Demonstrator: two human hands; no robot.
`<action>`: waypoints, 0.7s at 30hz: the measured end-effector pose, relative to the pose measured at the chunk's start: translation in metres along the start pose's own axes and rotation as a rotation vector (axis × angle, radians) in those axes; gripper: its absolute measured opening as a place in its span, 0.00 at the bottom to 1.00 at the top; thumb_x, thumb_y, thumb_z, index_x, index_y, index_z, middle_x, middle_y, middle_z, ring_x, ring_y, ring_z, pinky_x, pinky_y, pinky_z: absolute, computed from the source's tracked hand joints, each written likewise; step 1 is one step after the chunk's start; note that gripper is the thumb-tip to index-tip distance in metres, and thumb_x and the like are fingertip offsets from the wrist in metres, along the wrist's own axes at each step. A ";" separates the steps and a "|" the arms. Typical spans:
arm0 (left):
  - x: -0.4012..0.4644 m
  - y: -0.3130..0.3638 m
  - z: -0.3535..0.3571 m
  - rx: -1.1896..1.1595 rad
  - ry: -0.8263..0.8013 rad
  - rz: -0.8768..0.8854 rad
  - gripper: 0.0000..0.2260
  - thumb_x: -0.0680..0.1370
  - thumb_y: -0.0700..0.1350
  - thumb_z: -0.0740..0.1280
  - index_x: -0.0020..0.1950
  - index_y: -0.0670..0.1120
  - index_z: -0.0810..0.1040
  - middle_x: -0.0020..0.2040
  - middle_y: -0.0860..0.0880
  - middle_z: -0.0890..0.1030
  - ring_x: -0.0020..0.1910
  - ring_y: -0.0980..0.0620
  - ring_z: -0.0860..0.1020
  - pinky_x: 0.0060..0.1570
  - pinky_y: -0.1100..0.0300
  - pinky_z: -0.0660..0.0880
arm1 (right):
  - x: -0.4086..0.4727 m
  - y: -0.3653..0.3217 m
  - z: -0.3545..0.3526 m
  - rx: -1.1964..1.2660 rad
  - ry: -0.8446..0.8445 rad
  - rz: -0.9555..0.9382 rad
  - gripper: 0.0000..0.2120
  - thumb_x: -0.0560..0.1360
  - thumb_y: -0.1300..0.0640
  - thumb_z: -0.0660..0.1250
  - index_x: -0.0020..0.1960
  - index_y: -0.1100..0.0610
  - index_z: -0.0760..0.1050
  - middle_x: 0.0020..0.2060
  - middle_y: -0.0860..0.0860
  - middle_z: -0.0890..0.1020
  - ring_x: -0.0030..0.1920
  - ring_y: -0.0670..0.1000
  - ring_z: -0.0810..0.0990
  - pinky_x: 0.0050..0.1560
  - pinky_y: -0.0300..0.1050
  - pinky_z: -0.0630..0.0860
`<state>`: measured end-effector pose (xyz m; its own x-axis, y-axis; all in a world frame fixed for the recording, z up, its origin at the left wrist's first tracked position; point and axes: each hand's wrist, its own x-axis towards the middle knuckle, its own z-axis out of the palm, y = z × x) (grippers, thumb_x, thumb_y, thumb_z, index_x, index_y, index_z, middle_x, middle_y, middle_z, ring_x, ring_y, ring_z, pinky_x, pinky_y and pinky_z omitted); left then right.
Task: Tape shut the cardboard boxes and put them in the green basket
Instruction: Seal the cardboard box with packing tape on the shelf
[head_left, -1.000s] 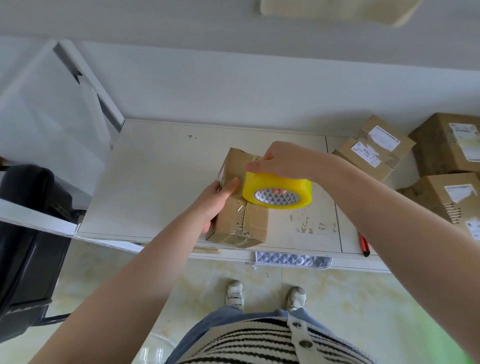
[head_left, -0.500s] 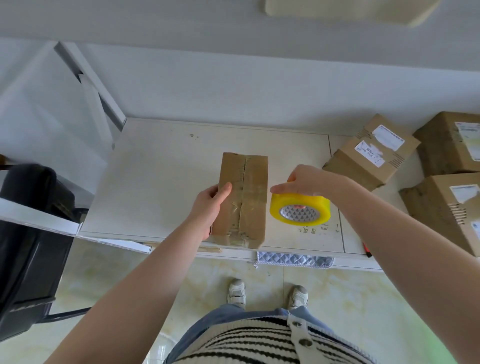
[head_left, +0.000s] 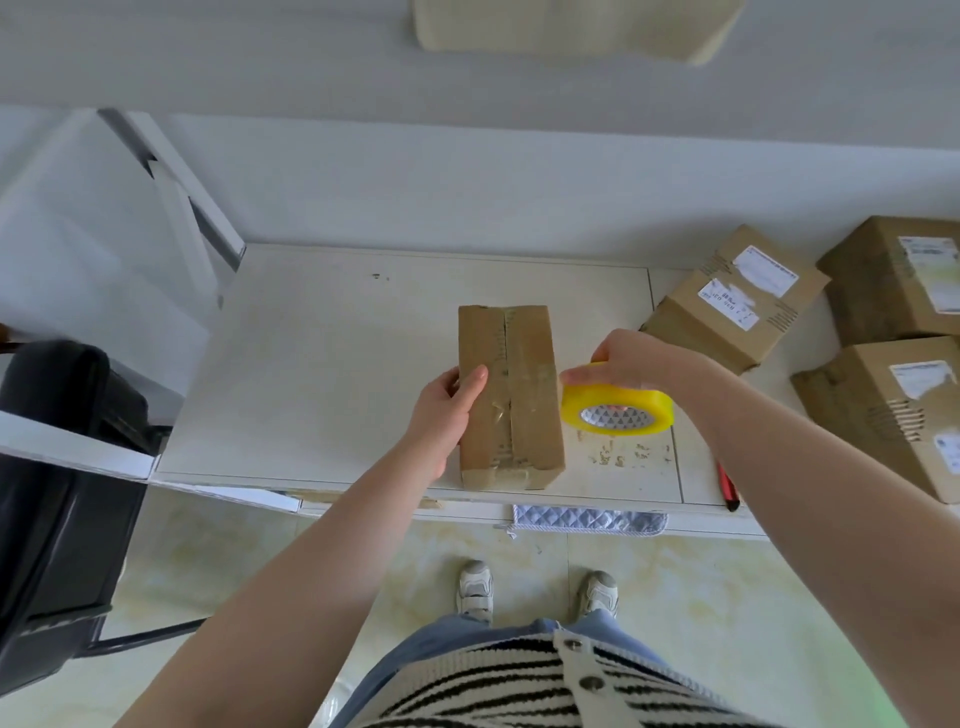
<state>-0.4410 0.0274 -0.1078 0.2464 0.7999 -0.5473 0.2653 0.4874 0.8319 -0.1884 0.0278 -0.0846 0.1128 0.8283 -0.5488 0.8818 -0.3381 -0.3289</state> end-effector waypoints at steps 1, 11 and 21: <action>0.000 0.003 0.002 0.105 0.016 0.029 0.18 0.80 0.59 0.62 0.63 0.50 0.75 0.47 0.63 0.83 0.48 0.68 0.79 0.38 0.71 0.74 | -0.001 0.003 0.001 -0.008 -0.009 0.010 0.34 0.60 0.22 0.61 0.35 0.54 0.81 0.28 0.49 0.82 0.30 0.49 0.81 0.32 0.42 0.73; 0.010 0.024 0.048 1.267 0.224 0.483 0.33 0.82 0.61 0.43 0.80 0.43 0.39 0.80 0.43 0.39 0.79 0.44 0.37 0.76 0.44 0.40 | 0.001 0.006 0.008 0.009 -0.014 0.012 0.29 0.67 0.25 0.62 0.36 0.52 0.78 0.29 0.48 0.80 0.30 0.48 0.78 0.35 0.43 0.73; 0.019 0.008 -0.001 1.126 0.173 0.446 0.42 0.69 0.77 0.35 0.78 0.58 0.35 0.79 0.47 0.33 0.77 0.47 0.33 0.75 0.42 0.36 | -0.008 -0.017 -0.020 0.119 0.064 -0.092 0.33 0.69 0.28 0.64 0.37 0.60 0.78 0.27 0.50 0.76 0.28 0.50 0.73 0.32 0.42 0.67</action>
<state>-0.4350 0.0467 -0.1108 0.4173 0.8973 -0.1437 0.8692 -0.3480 0.3514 -0.1952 0.0361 -0.0588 0.0660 0.8837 -0.4633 0.8298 -0.3065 -0.4664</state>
